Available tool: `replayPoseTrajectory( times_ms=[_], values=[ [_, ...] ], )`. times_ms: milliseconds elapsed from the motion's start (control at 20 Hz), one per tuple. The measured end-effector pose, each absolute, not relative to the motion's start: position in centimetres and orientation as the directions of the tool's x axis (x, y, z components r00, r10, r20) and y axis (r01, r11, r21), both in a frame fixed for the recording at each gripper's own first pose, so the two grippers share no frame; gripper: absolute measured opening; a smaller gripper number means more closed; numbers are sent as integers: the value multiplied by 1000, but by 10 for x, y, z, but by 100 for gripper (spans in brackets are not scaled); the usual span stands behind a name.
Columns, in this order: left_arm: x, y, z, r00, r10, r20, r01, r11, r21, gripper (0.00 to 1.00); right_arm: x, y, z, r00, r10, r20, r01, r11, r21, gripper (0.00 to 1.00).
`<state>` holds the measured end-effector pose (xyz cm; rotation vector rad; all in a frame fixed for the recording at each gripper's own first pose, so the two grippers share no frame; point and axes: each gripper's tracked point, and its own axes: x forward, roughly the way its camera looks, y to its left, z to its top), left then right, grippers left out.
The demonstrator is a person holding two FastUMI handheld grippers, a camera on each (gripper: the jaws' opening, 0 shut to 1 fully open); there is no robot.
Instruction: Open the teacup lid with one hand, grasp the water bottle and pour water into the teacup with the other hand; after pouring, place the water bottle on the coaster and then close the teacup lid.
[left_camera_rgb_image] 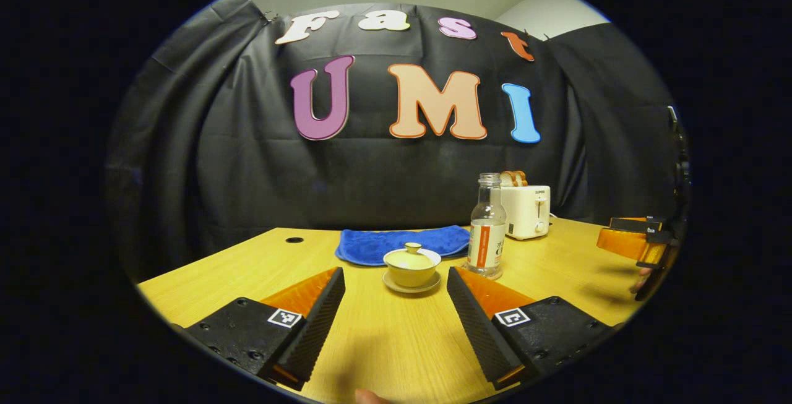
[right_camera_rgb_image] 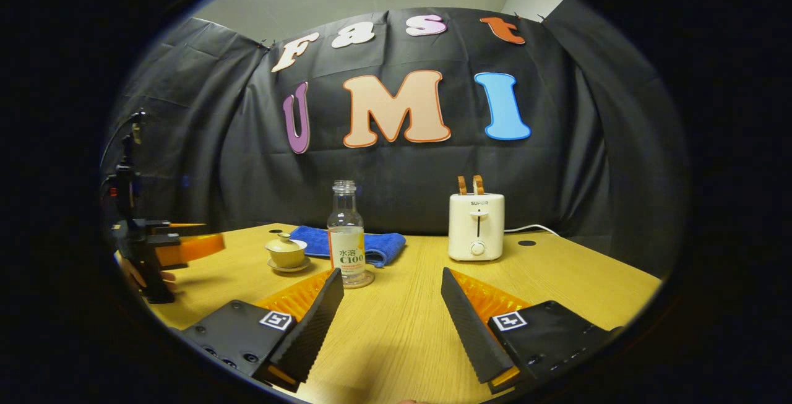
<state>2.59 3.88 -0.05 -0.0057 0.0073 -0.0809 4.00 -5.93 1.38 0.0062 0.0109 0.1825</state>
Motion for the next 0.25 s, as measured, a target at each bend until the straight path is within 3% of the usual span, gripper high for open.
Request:
replayPoseTrajectory(
  times_ms=[250],
  values=[
    [-9, 46, 0, 1000, -10, -6, 10, 1000, -4, 97, 20, -57, 14, 992, 128, -8, -128, 992, 5, 96]
  ],
)
